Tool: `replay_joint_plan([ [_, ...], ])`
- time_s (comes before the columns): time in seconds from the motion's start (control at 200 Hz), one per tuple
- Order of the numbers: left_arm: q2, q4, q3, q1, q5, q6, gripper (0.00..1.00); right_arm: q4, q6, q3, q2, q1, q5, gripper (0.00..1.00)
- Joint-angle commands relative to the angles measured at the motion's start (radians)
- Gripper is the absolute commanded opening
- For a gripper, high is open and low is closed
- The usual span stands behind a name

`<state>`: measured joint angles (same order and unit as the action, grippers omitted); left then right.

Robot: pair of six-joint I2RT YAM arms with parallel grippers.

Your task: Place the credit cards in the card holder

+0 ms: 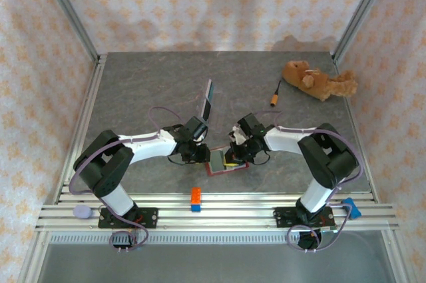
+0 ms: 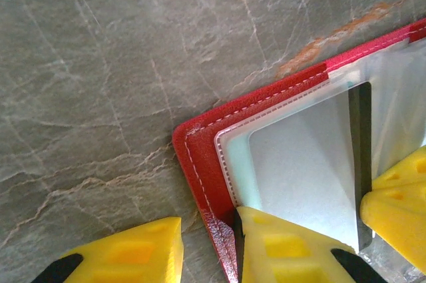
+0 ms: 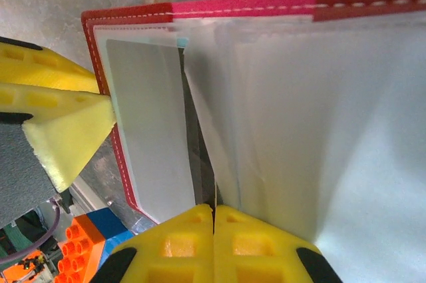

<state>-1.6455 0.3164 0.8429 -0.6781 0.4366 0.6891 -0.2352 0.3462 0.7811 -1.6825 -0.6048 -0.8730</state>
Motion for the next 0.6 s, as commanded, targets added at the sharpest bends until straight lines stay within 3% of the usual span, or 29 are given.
replay_joint_plan([
  [0.0, -0.062, -0.215, 0.042, -0.024, 0.047, -0.020, 0.25, -0.031, -0.033, 0.022, -0.025, -0.014, -0.015, 0.00],
  [0.596, -0.069, -0.215, 0.061, -0.005, 0.059, -0.034, 0.27, 0.016, -0.059, 0.052, -0.057, -0.050, -0.075, 0.00],
])
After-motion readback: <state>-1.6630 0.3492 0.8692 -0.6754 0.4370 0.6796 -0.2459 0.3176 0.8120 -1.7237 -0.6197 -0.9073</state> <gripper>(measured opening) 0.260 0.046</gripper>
